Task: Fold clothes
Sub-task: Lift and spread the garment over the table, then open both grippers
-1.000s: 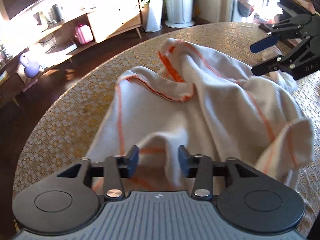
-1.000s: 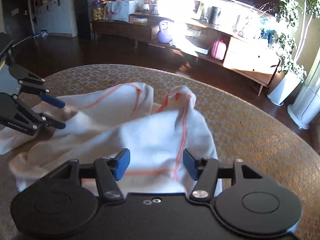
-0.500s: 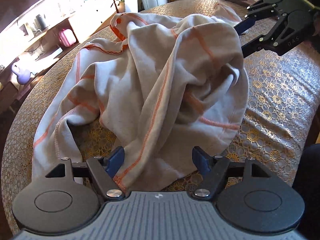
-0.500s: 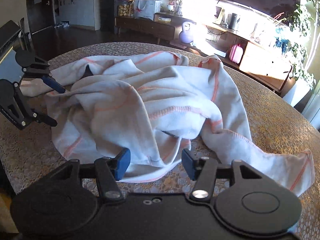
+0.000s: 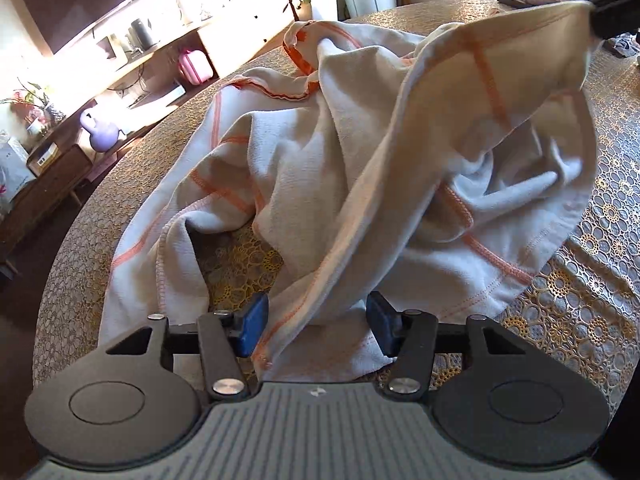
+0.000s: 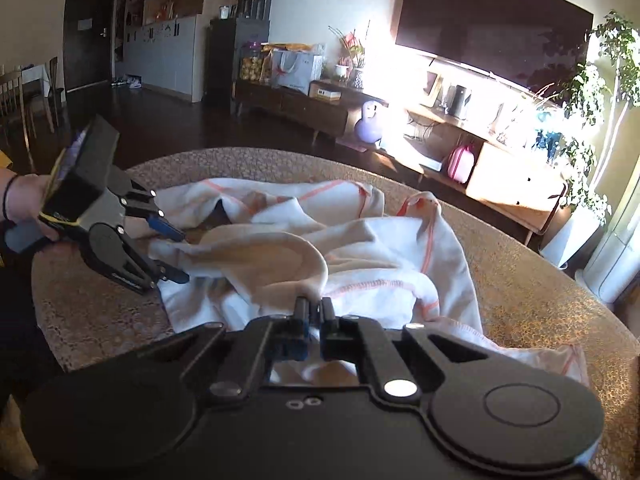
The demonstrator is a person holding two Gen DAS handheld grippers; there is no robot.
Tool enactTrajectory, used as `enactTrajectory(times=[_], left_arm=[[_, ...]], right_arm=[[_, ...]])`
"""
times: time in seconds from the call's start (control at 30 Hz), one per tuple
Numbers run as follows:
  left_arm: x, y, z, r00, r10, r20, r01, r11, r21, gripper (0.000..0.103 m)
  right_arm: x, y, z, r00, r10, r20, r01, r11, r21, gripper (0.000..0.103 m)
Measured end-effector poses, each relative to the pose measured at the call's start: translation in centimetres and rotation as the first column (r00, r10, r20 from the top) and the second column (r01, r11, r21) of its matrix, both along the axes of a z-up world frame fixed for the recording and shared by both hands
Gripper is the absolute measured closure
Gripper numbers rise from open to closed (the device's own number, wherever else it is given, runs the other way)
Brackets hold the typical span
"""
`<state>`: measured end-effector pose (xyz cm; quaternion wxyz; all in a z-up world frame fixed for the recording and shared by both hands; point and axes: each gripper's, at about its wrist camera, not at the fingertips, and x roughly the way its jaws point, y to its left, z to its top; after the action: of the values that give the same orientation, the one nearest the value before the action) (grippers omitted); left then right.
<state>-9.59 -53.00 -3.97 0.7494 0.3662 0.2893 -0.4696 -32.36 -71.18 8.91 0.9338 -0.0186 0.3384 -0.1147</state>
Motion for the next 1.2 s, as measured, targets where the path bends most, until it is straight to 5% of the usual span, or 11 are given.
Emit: enactTrajectory(times=[0.2,0.3,0.53,0.77,1.0,1.2], left_arm=[[-0.2,1.3,0.1,1.0,0.029,0.001,-0.028,0.999,-0.016,0.05],[-0.5,1.7,0.1,1.0,0.017,0.014,-0.017,1.0,-0.026,0.05],[-1.5,2.3,-0.3,0.995,-0.041,0.094,0.045,0.998,-0.042,0.032],[-0.3,2.6,-1.0,0.994,-0.034,0.107,0.039,0.998,-0.045,0.031],[0.8,2.4,-1.6,0.999,-0.002,0.042,0.005,0.998,-0.065,0.031],[1.4,2.4,-1.8,1.0,0.022,-0.01,-0.023,0.994,-0.109,0.034]], right_arm=[[-2.8,3.6,-1.3,0.996,-0.034,-0.079,0.034,0.999,0.004,0.0],[-3.1,3.7,-4.6,0.985,-0.114,-0.129,0.116,0.993,0.005,0.0],[-4.4,3.9,-7.6,0.973,-0.213,-0.09,0.204,0.974,-0.095,0.0],[-4.6,1.1,-10.0,0.96,-0.246,-0.135,0.227,0.963,-0.142,0.0],[-5.2,-3.3,-10.5,0.932,-0.355,-0.071,0.361,0.929,0.085,0.0],[-4.7,-4.0,-11.4,0.926,-0.378,-0.016,0.373,0.907,0.194,0.0]])
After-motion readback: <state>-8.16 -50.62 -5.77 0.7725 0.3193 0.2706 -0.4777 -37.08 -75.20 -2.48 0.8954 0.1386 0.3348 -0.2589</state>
